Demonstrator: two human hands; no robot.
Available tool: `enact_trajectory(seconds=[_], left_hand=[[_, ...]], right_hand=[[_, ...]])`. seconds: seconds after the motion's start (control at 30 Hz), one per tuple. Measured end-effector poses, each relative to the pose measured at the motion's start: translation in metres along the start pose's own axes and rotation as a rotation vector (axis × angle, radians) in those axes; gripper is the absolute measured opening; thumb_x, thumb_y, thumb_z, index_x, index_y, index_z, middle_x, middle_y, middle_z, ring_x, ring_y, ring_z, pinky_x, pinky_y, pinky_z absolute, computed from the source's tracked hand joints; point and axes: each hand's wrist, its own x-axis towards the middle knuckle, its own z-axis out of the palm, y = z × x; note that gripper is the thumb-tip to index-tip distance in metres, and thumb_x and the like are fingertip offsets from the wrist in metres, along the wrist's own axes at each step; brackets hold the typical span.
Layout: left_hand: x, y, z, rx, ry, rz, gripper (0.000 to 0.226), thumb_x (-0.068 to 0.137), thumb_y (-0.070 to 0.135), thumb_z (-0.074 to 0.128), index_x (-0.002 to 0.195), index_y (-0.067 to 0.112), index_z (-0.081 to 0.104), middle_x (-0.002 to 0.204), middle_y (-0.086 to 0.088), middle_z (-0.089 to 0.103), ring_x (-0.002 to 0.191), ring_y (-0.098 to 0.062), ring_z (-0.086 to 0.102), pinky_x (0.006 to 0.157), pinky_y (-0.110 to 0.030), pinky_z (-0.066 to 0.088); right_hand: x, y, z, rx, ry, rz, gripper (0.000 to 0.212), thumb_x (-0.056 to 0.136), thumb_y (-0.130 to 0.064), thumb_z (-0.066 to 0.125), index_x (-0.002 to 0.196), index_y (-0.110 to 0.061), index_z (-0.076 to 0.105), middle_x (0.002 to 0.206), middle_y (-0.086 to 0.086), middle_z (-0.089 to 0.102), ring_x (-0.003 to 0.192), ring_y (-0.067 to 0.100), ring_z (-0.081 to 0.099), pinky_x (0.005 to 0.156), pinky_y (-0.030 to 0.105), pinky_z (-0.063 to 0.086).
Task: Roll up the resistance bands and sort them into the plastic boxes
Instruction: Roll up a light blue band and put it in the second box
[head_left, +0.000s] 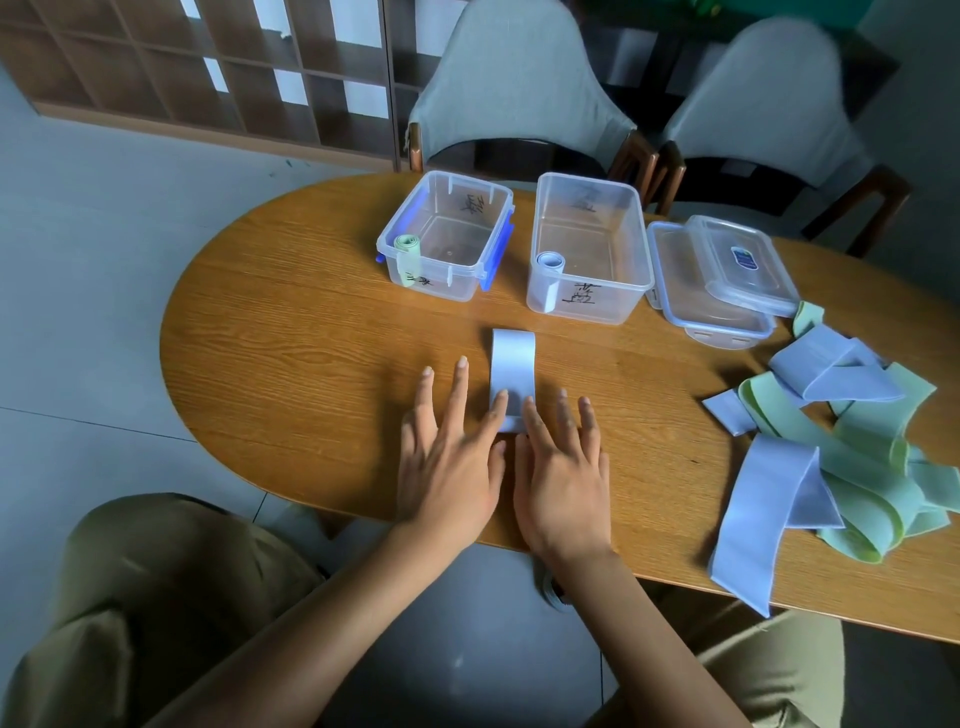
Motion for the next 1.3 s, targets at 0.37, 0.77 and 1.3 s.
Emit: enact_trajectory(seconds=[0.37,0.77,1.3], left_hand=[[0.017,0.002,-0.009,-0.090,-0.019,0.017,0.053,0.093,0.043,0.056,0.145,0.038,0.048,0.166,-0.009,0.018,0.151,-0.041,0.009,0.110,-0.053,0.037],[0.003,0.011,-0.016,0.025,-0.013,0.005,0.058,0.087,0.034,0.062,0.144,0.034,0.048,0.164,-0.012,0.025,0.149,-0.045,0.013,0.108,-0.054,0.038],[0.039,0.013,-0.010,-0.316,-0.034,-0.067,0.048,0.090,0.020,0.058,0.139,0.023,0.055,0.127,-0.013,0.050,0.118,-0.031,0.036,0.103,-0.040,0.037]], right_hand=[[0.035,0.000,-0.006,0.011,-0.077,-0.004,0.050,0.107,-0.048,0.020,0.157,-0.044,0.018,0.169,0.002,-0.006,0.153,0.026,-0.017,0.122,0.049,0.010],[0.047,0.004,-0.006,0.164,-0.029,0.003,0.043,0.108,-0.040,0.033,0.150,-0.035,0.042,0.167,0.004,0.016,0.153,0.029,0.003,0.121,0.052,0.017],[0.021,0.001,-0.011,0.534,0.116,-0.064,0.044,0.096,-0.005,0.058,0.140,-0.012,0.055,0.130,0.005,0.066,0.118,0.020,0.062,0.101,0.023,0.045]])
